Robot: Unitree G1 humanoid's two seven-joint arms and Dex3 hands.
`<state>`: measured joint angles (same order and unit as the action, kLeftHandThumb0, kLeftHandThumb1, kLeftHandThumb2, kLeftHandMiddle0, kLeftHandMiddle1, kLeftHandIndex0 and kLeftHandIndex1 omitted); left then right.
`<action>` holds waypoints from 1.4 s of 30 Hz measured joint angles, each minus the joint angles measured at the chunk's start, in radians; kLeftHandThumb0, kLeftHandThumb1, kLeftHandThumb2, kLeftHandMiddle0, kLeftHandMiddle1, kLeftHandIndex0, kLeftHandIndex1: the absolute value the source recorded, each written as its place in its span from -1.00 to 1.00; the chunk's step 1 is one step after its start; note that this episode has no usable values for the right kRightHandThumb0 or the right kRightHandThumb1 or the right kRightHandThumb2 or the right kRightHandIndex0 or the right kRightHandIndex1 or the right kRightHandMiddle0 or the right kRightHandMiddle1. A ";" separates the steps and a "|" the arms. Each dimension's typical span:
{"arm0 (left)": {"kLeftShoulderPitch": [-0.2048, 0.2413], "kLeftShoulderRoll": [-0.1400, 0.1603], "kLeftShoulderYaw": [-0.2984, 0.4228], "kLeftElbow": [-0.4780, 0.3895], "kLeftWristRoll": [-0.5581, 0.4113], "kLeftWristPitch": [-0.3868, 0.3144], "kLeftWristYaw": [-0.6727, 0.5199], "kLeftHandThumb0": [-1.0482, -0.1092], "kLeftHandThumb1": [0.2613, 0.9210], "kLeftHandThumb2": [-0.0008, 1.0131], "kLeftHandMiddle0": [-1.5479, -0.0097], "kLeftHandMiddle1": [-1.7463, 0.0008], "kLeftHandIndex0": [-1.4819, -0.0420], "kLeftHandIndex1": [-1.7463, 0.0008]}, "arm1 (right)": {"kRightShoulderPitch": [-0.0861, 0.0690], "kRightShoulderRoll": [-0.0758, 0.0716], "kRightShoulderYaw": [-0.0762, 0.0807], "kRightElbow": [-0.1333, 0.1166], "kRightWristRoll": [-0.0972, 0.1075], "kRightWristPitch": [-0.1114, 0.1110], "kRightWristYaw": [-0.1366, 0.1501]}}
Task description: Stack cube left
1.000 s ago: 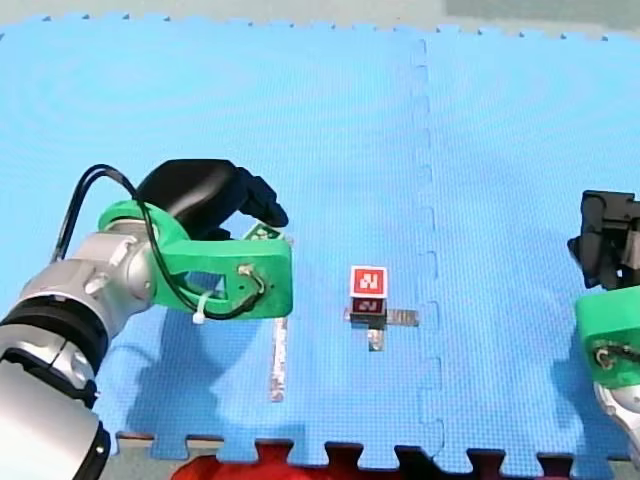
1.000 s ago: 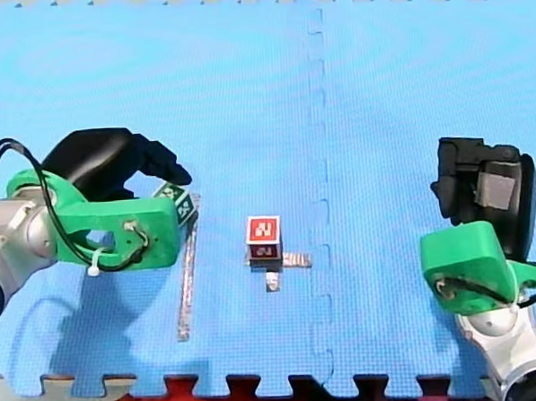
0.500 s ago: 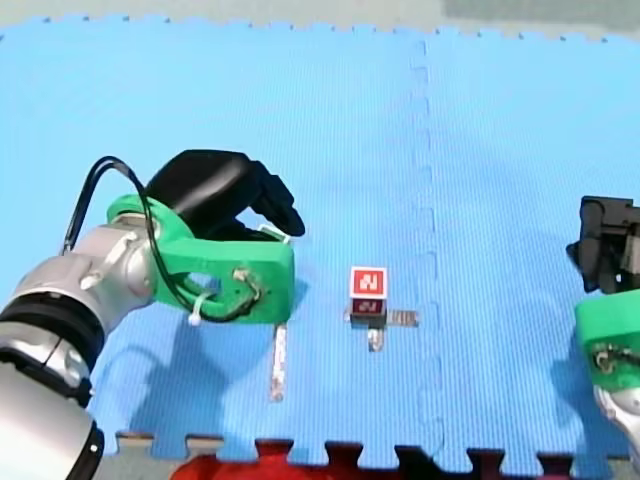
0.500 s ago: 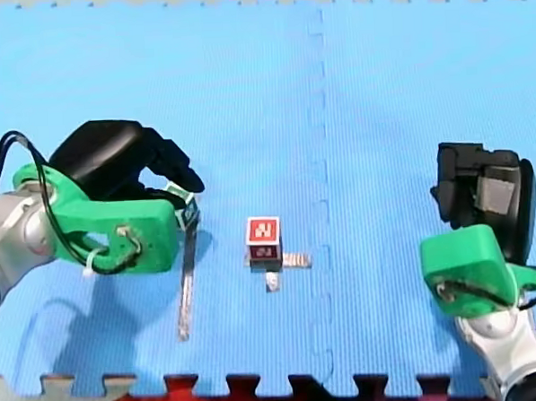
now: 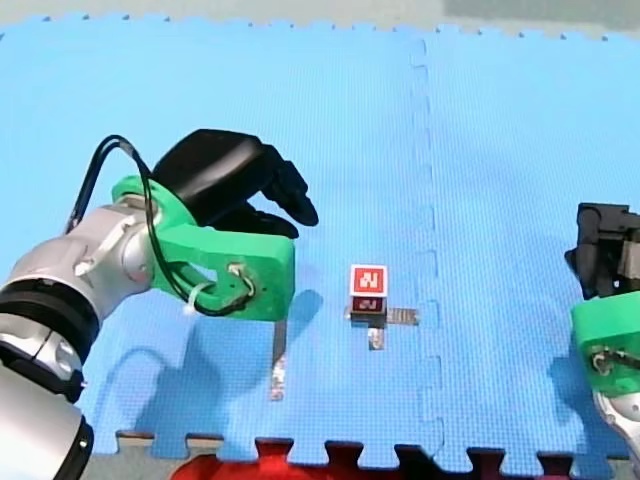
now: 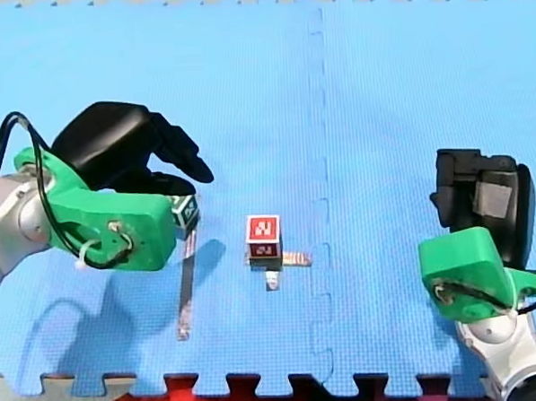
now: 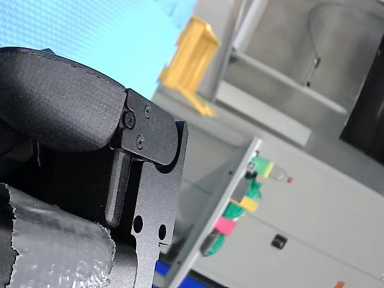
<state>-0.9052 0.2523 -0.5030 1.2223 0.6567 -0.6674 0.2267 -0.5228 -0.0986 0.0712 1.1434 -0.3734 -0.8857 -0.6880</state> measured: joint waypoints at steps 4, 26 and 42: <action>0.001 0.000 0.002 -0.009 -0.002 -0.001 -0.009 0.34 0.66 -1.00 -0.17 -1.00 -0.73 0.96 | -0.001 0.000 0.000 0.003 -0.001 0.000 -0.001; 0.000 0.005 0.027 0.027 -0.037 0.141 -0.137 -0.23 0.37 -1.00 -0.10 -1.00 0.52 0.99 | -0.003 -0.003 0.000 0.007 -0.004 0.000 -0.003; 0.003 0.007 0.068 0.086 -0.076 0.205 -0.175 -0.21 0.32 -1.00 -0.07 -1.00 0.48 0.98 | -0.002 -0.011 -0.001 -0.004 -0.003 0.000 -0.001</action>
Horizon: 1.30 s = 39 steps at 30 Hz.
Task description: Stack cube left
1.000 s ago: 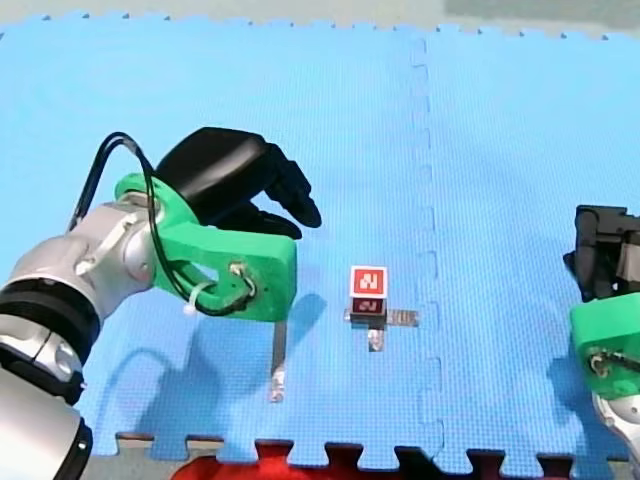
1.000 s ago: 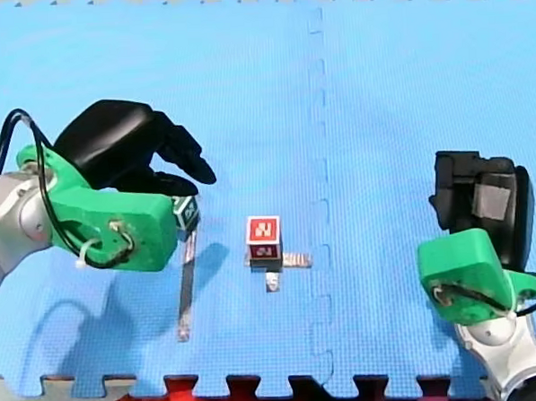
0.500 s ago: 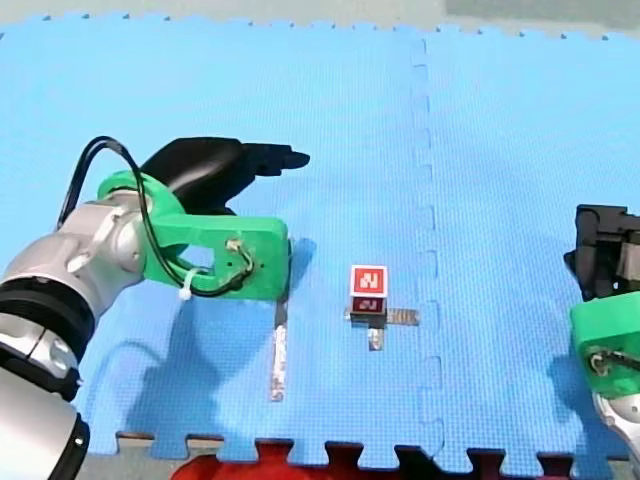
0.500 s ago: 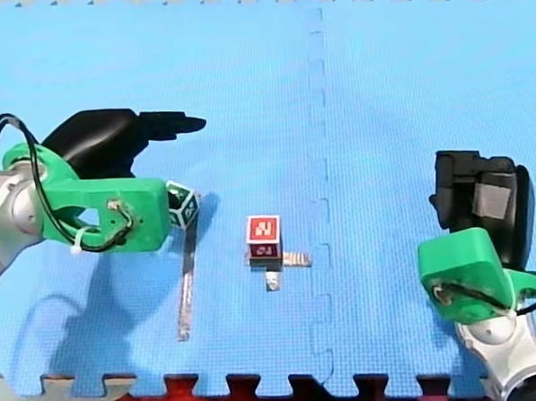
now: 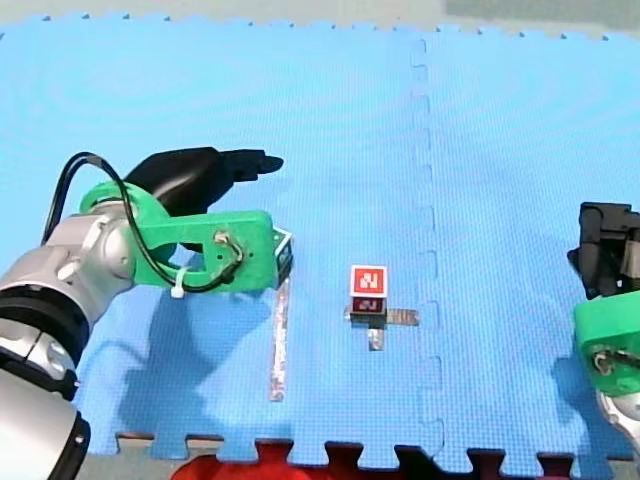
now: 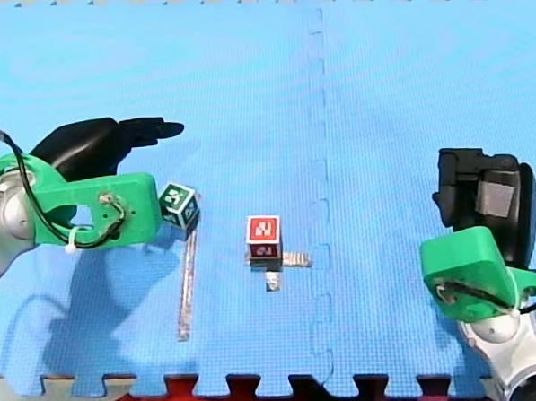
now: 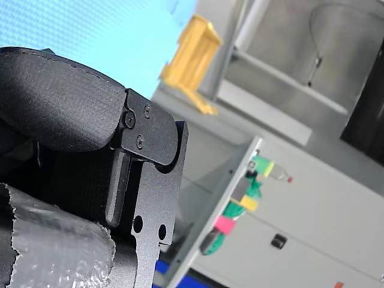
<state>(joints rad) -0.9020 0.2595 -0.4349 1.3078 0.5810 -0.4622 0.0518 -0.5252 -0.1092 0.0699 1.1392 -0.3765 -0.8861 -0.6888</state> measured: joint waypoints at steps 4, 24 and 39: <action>0.003 0.001 0.009 0.016 -0.005 0.025 -0.011 -0.21 0.32 -1.00 -0.06 -1.00 0.43 0.97 | 0.001 -0.004 0.001 -0.006 -0.003 0.000 -0.003; 0.045 -0.032 0.122 0.039 -0.115 0.015 -0.118 -0.32 0.36 -0.99 -0.09 -1.00 0.14 0.92 | 0.014 -0.017 0.012 -0.036 -0.028 -0.001 -0.036; 0.058 -0.058 0.161 0.040 -0.138 -0.003 -0.148 -0.18 0.27 -1.00 -0.04 -0.76 0.05 0.99 | 0.018 -0.021 0.029 -0.035 -0.058 -0.004 -0.084</action>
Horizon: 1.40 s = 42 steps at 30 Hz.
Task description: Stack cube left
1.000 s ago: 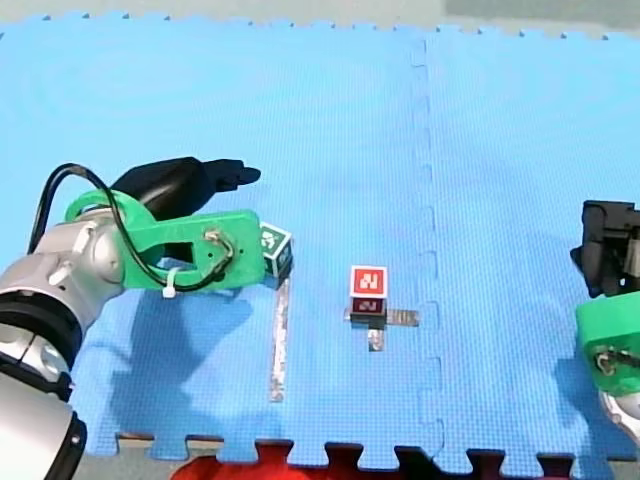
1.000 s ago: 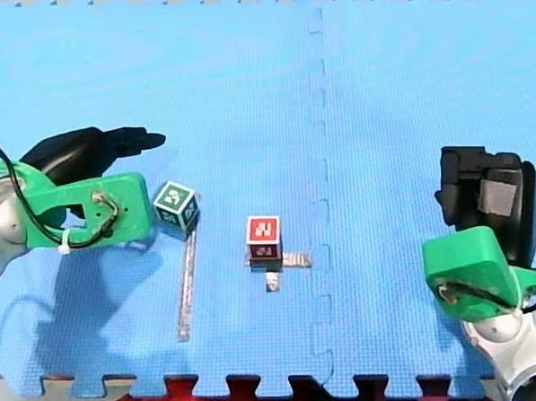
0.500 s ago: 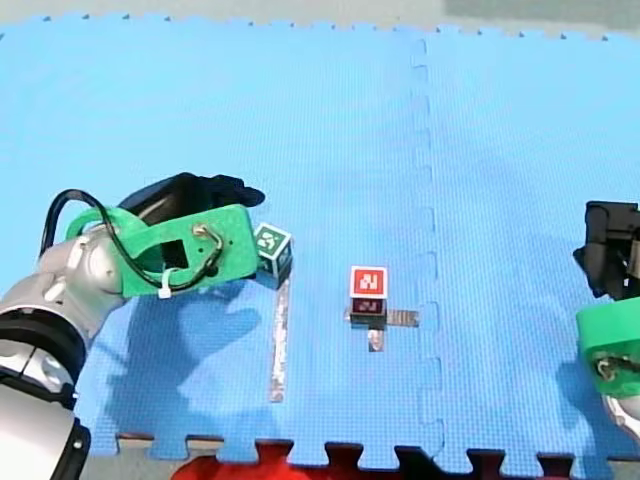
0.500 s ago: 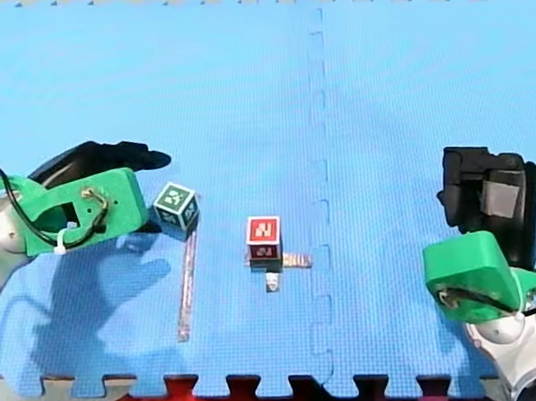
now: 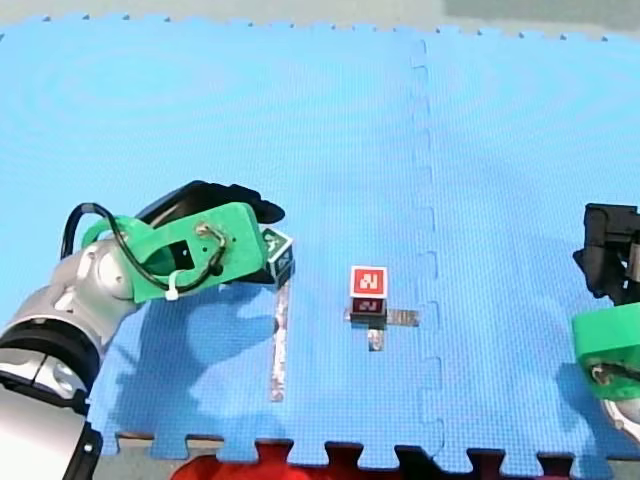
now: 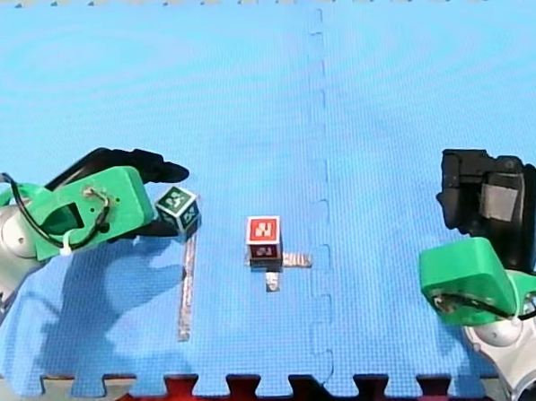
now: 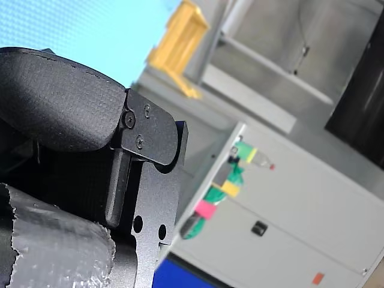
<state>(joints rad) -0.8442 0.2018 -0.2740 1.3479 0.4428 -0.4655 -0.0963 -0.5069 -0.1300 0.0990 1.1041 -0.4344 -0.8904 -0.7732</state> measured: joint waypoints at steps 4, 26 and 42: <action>0.001 -0.007 0.002 0.000 0.000 -0.010 -0.001 -0.19 0.27 -1.00 -0.15 -0.28 0.00 0.99 | 0.000 -0.001 0.003 0.005 -0.001 -0.001 -0.003; -0.023 0.016 -0.143 0.000 0.184 -0.021 0.155 -0.28 0.26 -1.00 -0.11 -1.00 0.34 1.00 | 0.013 0.005 -0.024 0.005 0.057 -0.039 0.056; -0.064 0.041 -0.264 0.003 0.296 0.106 0.187 -0.53 0.29 -1.00 -0.07 -1.00 0.69 1.00 | 0.022 0.009 -0.035 -0.019 0.053 -0.048 0.069</action>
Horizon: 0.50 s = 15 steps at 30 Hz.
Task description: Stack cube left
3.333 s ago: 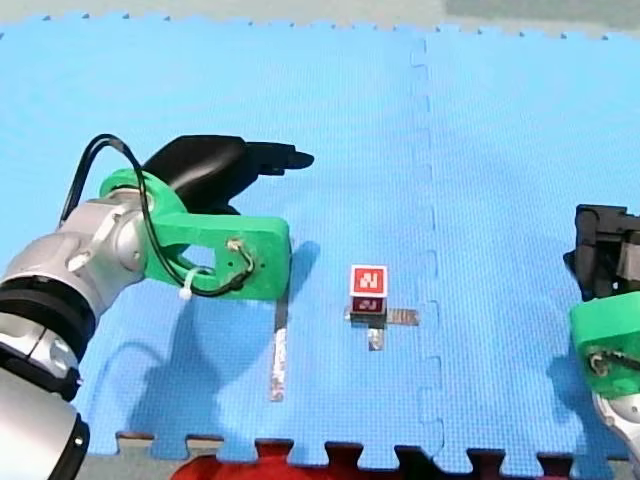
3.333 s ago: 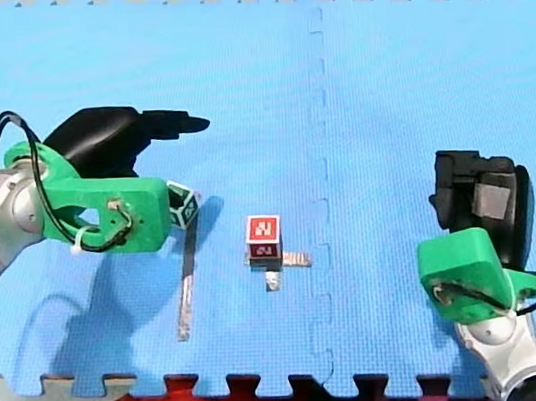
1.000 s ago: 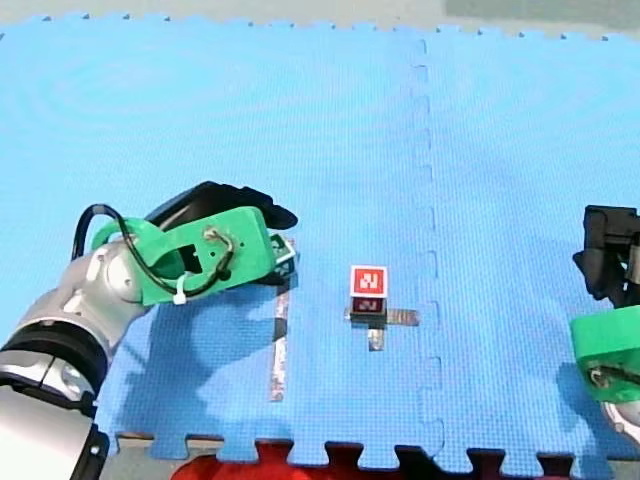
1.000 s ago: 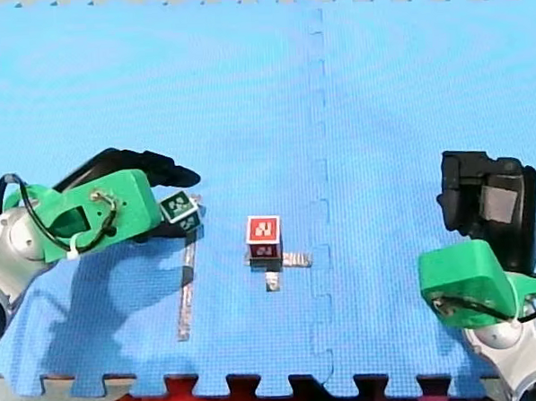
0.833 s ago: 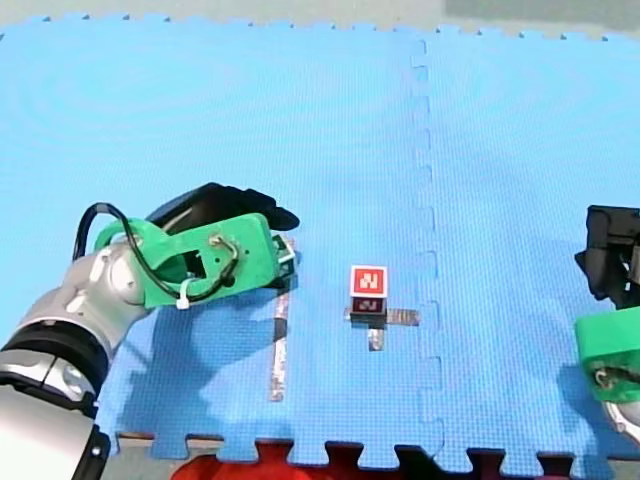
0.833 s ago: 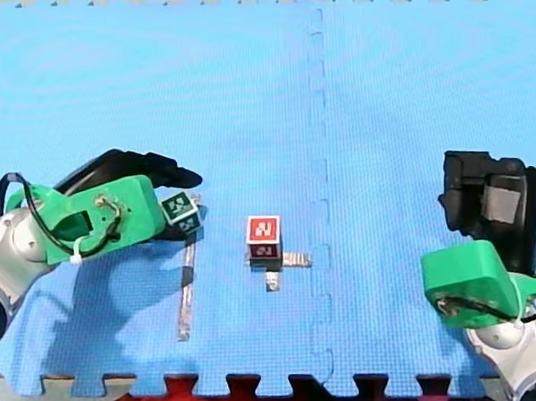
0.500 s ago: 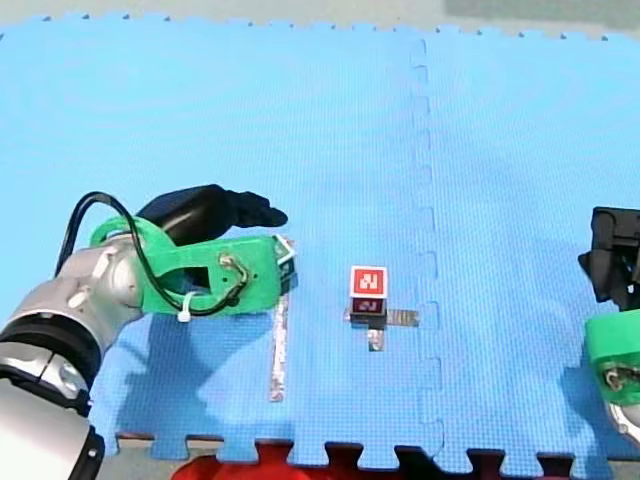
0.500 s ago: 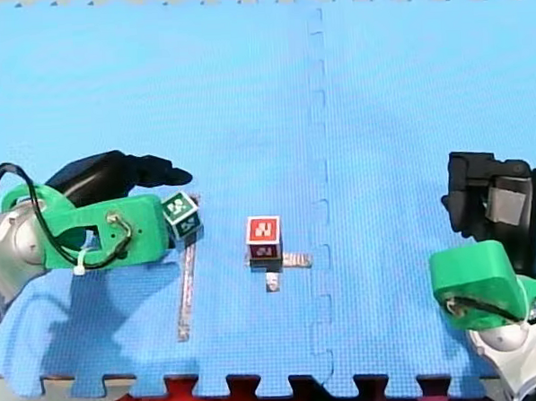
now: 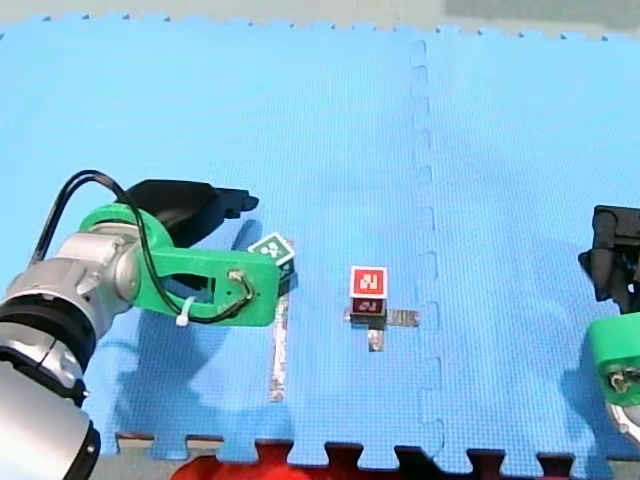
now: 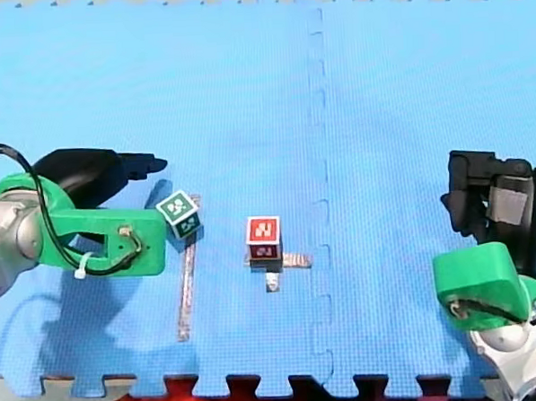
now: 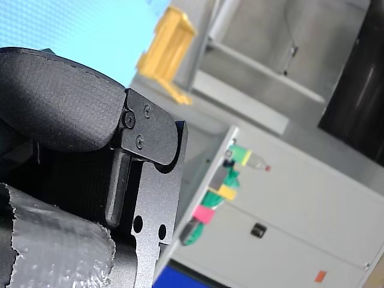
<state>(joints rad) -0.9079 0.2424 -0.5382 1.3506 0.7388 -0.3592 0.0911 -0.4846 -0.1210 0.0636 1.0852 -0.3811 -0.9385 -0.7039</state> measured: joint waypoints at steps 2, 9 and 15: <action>-0.002 0.000 -0.003 0.000 -0.001 0.010 -0.007 -0.53 0.29 -1.00 -0.06 -1.00 0.67 0.99 | 0.000 0.000 0.002 -0.001 -0.008 -0.002 -0.007; -0.004 0.002 0.022 -0.011 -0.040 -0.051 0.039 -0.56 0.31 -0.99 -0.09 -1.00 0.46 0.93 | 0.000 -0.002 0.008 -0.002 -0.029 -0.005 -0.025; 0.016 0.006 0.088 -0.012 -0.125 -0.129 0.032 -0.62 0.36 -0.98 -0.15 -1.00 0.38 0.94 | -0.003 -0.005 0.011 0.003 -0.040 -0.005 -0.035</action>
<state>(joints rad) -0.8919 0.2482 -0.4504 1.3384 0.6142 -0.4880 0.1231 -0.4878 -0.1261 0.0748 1.0880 -0.4208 -0.9434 -0.7392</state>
